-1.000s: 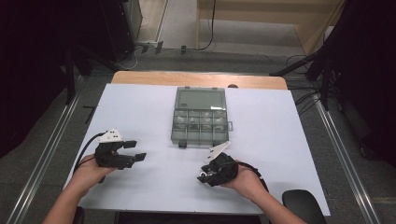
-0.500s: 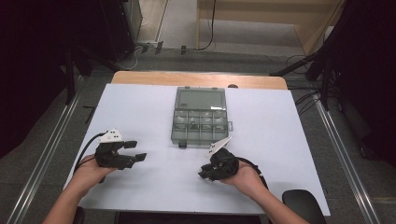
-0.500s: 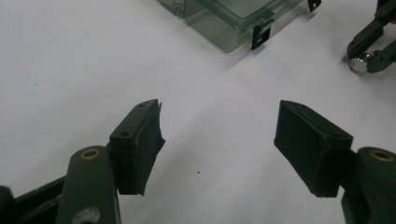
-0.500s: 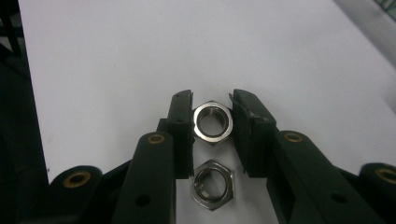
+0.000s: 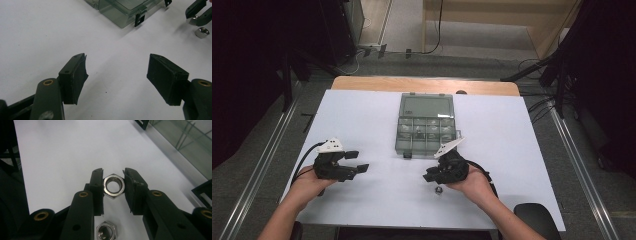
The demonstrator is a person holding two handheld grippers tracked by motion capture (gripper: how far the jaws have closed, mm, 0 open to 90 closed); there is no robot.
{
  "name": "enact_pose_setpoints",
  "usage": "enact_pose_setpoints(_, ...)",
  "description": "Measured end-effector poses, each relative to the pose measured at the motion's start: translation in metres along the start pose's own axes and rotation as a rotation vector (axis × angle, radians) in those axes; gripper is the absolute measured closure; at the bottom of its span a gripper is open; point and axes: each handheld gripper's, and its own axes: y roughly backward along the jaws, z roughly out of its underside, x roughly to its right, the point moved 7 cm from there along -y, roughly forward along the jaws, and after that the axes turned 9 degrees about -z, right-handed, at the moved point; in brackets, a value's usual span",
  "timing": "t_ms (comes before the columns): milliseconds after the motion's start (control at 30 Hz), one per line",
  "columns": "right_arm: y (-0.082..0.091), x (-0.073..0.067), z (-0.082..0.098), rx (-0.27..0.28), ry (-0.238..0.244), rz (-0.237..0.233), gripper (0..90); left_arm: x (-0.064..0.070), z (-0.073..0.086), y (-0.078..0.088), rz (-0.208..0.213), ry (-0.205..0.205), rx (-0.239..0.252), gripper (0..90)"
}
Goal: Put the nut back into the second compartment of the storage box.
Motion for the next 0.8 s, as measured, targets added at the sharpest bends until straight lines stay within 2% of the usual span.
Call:
enact_pose_setpoints(333, 0.005, 0.003, -0.015, 0.036, -0.002, -0.002, 70.6, 0.000, 0.000, 0.000, 0.000, 0.001, -0.002, 31.5)
enact_pose_setpoints(467, 0.008, 0.008, -0.020, 0.052, 0.004, 0.008, 70.6, -0.001, 0.000, 0.000, -0.004, 0.006, -0.002, 31.5)
enact_pose_setpoints(567, 0.013, 0.013, -0.023, 0.062, -0.019, 0.009, 70.7, -0.001, 0.000, 0.000, -0.005, 0.004, 0.000, 31.5)
enact_pose_setpoints(800, 0.022, 0.022, -0.032, 0.079, -0.029, 0.027, 70.6, -0.001, 0.000, 0.000, -0.006, 0.004, -0.003, 31.5)
